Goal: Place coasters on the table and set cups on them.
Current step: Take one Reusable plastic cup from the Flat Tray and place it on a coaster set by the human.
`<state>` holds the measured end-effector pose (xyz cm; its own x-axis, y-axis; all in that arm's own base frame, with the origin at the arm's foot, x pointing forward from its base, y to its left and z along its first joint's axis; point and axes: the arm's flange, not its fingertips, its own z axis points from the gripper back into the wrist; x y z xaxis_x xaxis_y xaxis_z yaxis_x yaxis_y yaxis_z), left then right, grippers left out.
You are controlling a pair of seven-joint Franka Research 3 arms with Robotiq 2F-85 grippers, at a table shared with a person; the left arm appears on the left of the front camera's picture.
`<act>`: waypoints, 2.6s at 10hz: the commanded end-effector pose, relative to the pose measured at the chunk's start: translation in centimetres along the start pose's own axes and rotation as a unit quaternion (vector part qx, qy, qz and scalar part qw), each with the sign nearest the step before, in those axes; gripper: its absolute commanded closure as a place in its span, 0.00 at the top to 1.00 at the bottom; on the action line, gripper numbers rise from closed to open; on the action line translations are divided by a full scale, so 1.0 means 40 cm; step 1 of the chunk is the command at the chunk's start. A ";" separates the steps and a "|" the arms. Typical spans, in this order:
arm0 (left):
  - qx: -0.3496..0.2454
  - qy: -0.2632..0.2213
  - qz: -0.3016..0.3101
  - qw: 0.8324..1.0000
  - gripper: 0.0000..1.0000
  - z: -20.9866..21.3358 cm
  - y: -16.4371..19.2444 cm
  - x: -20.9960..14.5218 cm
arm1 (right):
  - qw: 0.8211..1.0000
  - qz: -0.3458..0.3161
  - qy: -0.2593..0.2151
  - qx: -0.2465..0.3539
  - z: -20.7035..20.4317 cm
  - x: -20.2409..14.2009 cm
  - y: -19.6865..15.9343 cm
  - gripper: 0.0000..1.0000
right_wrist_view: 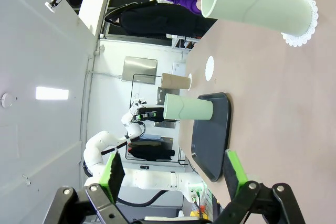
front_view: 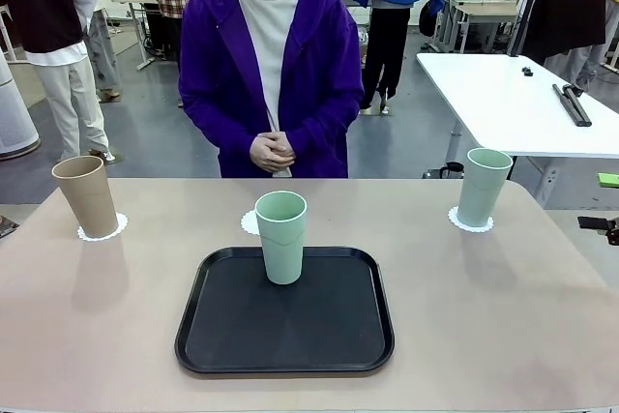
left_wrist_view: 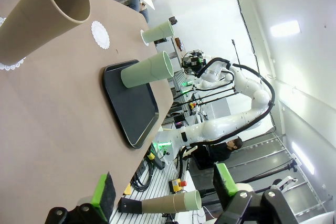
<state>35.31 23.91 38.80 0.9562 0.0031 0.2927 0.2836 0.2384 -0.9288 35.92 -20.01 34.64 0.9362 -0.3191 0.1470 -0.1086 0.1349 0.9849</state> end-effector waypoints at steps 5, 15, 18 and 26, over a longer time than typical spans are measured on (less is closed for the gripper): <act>-0.002 -0.003 -0.002 1.000 1.00 0.003 -0.006 -0.003 | 1.000 -0.002 -0.001 0.001 0.000 -0.001 -0.002 1.00; -0.002 -0.003 -0.002 1.000 1.00 0.003 -0.006 -0.003 | 0.854 0.386 0.226 -0.265 -0.427 0.093 0.610 1.00; -0.002 -0.003 -0.002 1.000 1.00 0.003 -0.006 -0.003 | 0.717 0.519 0.319 -0.339 -0.714 -0.043 0.654 1.00; -0.002 -0.003 -0.002 1.000 1.00 0.003 -0.006 -0.003 | 0.627 0.553 0.443 -0.323 -1.086 -0.163 0.339 1.00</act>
<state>35.32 23.87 38.82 0.9561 0.0024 0.2931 0.2841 0.2380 -0.9288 41.90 24.17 43.28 0.2598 0.9196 0.2946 -0.9636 0.2668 0.0171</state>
